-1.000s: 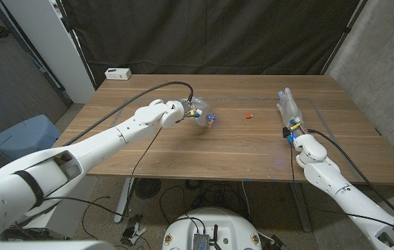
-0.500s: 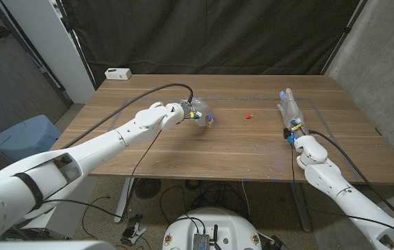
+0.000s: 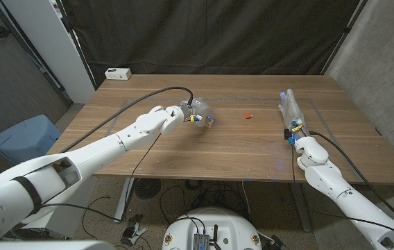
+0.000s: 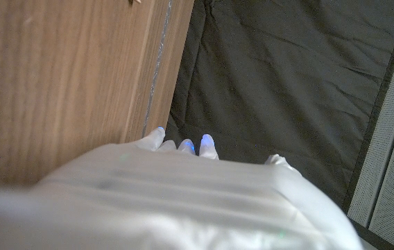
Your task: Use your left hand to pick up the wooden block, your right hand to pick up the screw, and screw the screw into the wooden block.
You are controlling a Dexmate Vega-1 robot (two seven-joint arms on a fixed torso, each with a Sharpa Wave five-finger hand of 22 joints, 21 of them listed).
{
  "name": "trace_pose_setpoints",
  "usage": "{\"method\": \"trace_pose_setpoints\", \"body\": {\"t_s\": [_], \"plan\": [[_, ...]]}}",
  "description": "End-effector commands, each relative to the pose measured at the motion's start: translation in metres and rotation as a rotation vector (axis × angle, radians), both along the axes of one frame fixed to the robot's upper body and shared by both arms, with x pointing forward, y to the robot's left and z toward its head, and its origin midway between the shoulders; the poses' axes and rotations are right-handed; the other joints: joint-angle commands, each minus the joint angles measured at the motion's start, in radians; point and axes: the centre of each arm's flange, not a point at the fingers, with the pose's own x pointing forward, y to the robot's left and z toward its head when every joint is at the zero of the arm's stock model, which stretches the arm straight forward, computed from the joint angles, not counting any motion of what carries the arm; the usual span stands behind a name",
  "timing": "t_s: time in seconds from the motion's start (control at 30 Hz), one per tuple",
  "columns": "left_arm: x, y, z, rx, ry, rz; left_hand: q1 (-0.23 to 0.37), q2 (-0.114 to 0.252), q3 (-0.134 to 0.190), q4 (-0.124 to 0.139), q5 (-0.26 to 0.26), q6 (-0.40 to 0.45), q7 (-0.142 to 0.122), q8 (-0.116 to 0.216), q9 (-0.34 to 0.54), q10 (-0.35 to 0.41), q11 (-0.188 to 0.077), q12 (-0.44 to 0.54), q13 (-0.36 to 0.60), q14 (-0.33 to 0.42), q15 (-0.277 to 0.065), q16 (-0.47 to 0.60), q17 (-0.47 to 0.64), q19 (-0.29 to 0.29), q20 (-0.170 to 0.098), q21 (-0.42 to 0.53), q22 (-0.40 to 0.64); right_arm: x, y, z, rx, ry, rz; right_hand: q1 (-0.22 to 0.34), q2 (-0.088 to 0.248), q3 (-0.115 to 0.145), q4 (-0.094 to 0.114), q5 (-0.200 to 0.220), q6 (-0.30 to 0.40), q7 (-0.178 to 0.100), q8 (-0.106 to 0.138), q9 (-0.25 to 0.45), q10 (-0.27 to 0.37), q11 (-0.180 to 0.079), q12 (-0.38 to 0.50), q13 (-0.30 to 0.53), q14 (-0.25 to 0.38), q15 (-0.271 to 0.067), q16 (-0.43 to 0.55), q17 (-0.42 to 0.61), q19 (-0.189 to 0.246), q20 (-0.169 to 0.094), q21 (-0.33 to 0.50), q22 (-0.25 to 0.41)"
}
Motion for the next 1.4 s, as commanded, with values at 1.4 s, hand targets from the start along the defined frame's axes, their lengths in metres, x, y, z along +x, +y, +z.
{"method": "trace_pose_setpoints", "body": {"t_s": [1.4], "plan": [[0.0053, -0.0027, -0.0095, -0.028, -0.098, 0.005, 0.064, 0.03, -0.069, 0.016, -0.001, 0.224, -0.009, 0.028, 0.011, 0.191, -0.004, 0.099, 0.089, 0.151, -0.114, 0.013, 0.01, 0.139, 0.0, 0.0, -0.001, 0.0052, -0.0037, -0.0044, 0.022, 0.002, -0.003, -0.008, -0.004, -0.002, 0.003, 0.001, 0.023, 0.004, 0.01, 0.004, 0.017, 0.0, 0.007, 0.002, 0.003, 0.006, 0.007, 0.002, 0.015, -0.019, 0.002, 0.003]]}}
